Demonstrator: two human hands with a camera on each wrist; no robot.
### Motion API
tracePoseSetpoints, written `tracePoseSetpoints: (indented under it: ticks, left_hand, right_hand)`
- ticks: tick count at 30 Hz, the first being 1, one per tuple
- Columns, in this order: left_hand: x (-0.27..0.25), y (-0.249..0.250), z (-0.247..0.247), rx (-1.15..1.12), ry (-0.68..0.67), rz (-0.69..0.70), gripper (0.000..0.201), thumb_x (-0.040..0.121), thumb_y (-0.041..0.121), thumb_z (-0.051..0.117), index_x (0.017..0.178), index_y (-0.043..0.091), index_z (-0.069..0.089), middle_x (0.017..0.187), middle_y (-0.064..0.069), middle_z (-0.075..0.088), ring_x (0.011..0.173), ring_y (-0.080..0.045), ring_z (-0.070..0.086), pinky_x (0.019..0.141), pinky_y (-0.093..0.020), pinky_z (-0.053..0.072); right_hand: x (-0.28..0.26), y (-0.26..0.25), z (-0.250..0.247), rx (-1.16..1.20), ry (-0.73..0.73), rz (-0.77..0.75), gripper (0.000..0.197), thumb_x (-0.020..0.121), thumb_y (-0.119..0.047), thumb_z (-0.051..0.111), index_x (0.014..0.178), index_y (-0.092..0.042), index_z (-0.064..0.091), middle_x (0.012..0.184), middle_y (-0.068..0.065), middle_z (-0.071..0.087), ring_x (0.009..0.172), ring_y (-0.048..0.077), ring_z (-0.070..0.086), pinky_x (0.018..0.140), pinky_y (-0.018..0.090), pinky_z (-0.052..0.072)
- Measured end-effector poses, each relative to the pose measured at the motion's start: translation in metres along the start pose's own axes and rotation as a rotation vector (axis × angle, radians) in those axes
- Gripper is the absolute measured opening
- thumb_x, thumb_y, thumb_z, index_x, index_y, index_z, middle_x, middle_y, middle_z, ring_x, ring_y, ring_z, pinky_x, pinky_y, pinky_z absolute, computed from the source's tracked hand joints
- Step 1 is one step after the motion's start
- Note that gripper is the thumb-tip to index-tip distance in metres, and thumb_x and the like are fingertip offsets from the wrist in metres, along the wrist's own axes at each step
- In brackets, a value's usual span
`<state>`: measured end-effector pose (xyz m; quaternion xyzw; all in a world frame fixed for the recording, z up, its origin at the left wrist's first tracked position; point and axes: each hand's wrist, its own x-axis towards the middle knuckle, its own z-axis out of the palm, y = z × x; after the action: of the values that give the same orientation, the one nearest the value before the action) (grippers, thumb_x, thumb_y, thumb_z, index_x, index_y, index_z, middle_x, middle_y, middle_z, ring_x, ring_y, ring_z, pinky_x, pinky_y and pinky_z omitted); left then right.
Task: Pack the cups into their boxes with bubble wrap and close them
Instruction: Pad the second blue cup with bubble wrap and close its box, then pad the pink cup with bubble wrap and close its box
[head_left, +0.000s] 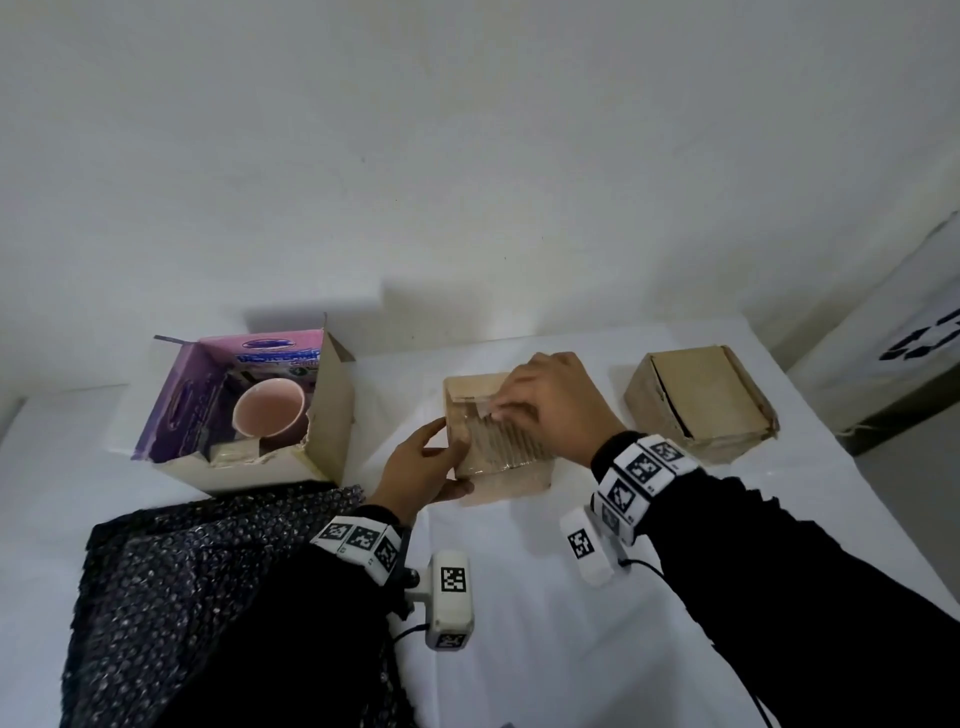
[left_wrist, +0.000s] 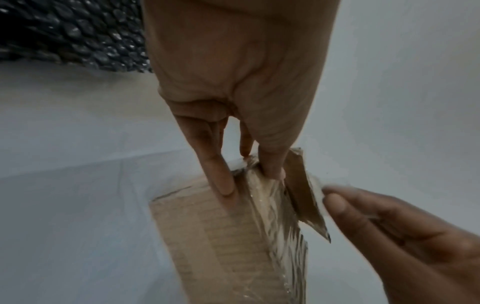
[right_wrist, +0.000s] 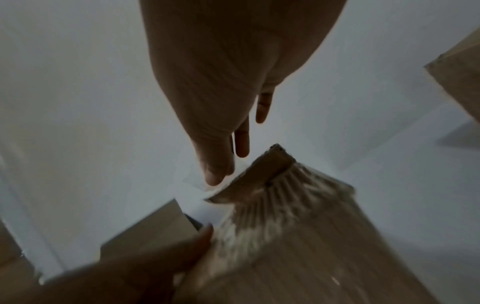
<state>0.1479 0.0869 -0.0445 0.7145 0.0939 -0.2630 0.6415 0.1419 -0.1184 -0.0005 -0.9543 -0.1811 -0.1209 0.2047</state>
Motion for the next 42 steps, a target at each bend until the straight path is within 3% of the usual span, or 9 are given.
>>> tracePoseSetpoints:
  ticks: [4,9,18,20,22,25,31,37,42]
  left_hand:
    - [-0.002,-0.003,0.002,-0.117,0.01,-0.014,0.049,0.089,0.029,0.069,0.135,0.022,0.054,0.102,-0.012,0.07,0.076,-0.034,0.073,0.069,-0.035,0.062]
    - [-0.004,-0.001,0.005,-0.161,0.028,-0.037,0.045,0.091,0.032,0.066,0.132,0.018,0.056,0.108,-0.005,0.065,0.082,-0.035,0.073,0.066,-0.033,0.061]
    - [-0.003,0.001,0.006,-0.127,0.008,-0.027,0.037,0.094,0.029,0.063,0.129,0.016,0.057,0.117,-0.008,0.063,0.082,-0.032,0.073,0.067,-0.033,0.062]
    - [-0.004,-0.001,0.004,-0.188,-0.015,-0.046,0.039,0.094,0.026,0.063,0.131,0.014,0.055,0.117,-0.01,0.065,0.085,-0.032,0.073,0.075,-0.037,0.061]
    - [-0.006,-0.003,0.001,-0.237,-0.043,-0.063,0.041,0.095,0.022,0.062,0.133,0.013,0.052,0.116,-0.013,0.067,0.087,-0.033,0.073,0.084,-0.041,0.059]
    - [-0.01,-0.006,-0.002,-0.234,-0.046,-0.071,0.037,0.096,0.019,0.06,0.131,0.01,0.052,0.111,-0.017,0.069,0.087,-0.035,0.072,0.083,-0.038,0.059]
    - [-0.01,-0.002,0.006,0.073,0.07,0.013,0.022,0.096,0.026,0.057,0.116,0.016,0.058,0.101,-0.007,0.07,0.063,-0.019,0.071,0.054,-0.023,0.053]
    - [-0.008,-0.008,0.007,0.337,0.311,0.282,0.015,0.088,0.027,0.069,0.097,0.015,0.069,0.084,0.001,0.073,0.065,-0.01,0.07,0.066,-0.025,0.055]
    - [-0.015,-0.013,0.01,0.606,0.289,0.41,0.03,0.095,0.027,0.059,0.123,0.018,0.063,0.105,0.003,0.069,0.077,-0.011,0.067,0.081,-0.03,0.053]
  right_hand:
    - [-0.026,-0.003,0.025,-0.163,-0.027,-0.084,0.013,0.086,-0.029,0.064,0.091,-0.031,0.076,0.091,-0.01,0.072,0.086,0.018,0.063,0.088,0.038,0.036]
    - [-0.037,-0.009,0.038,-0.154,0.062,-0.053,0.01,0.077,-0.017,0.073,0.085,-0.023,0.076,0.08,-0.005,0.07,0.072,0.021,0.063,0.073,0.035,0.048]
    - [-0.073,-0.02,0.036,-0.226,0.039,-0.118,0.025,0.086,-0.034,0.06,0.101,-0.014,0.066,0.099,0.002,0.064,0.092,0.023,0.058,0.078,0.037,0.046]
    - [-0.063,-0.022,0.033,-0.194,0.025,-0.076,0.035,0.085,-0.039,0.059,0.109,-0.013,0.062,0.108,0.004,0.062,0.101,0.025,0.057,0.085,0.04,0.046]
    - [-0.053,-0.02,0.037,-0.202,-0.068,-0.027,0.059,0.088,-0.043,0.054,0.135,-0.008,0.049,0.136,0.009,0.053,0.124,0.026,0.048,0.103,0.041,0.041]
    - [-0.051,-0.017,0.049,-0.291,-0.224,-0.009,0.066,0.092,-0.039,0.051,0.149,-0.008,0.035,0.155,0.011,0.036,0.141,0.027,0.035,0.116,0.043,0.028]
    - [-0.076,-0.019,0.059,-0.306,0.012,-0.057,0.051,0.077,-0.003,0.068,0.127,-0.008,0.062,0.128,0.01,0.064,0.115,0.028,0.062,0.097,0.039,0.05]
    - [-0.073,-0.023,0.05,-0.294,0.095,0.007,0.027,0.073,-0.003,0.072,0.095,-0.016,0.063,0.096,0.003,0.061,0.085,0.024,0.053,0.066,0.034,0.044]
    - [-0.068,-0.019,0.047,-0.337,0.074,0.03,0.02,0.078,-0.009,0.068,0.093,-0.019,0.059,0.092,0.002,0.055,0.085,0.023,0.048,0.065,0.034,0.04]
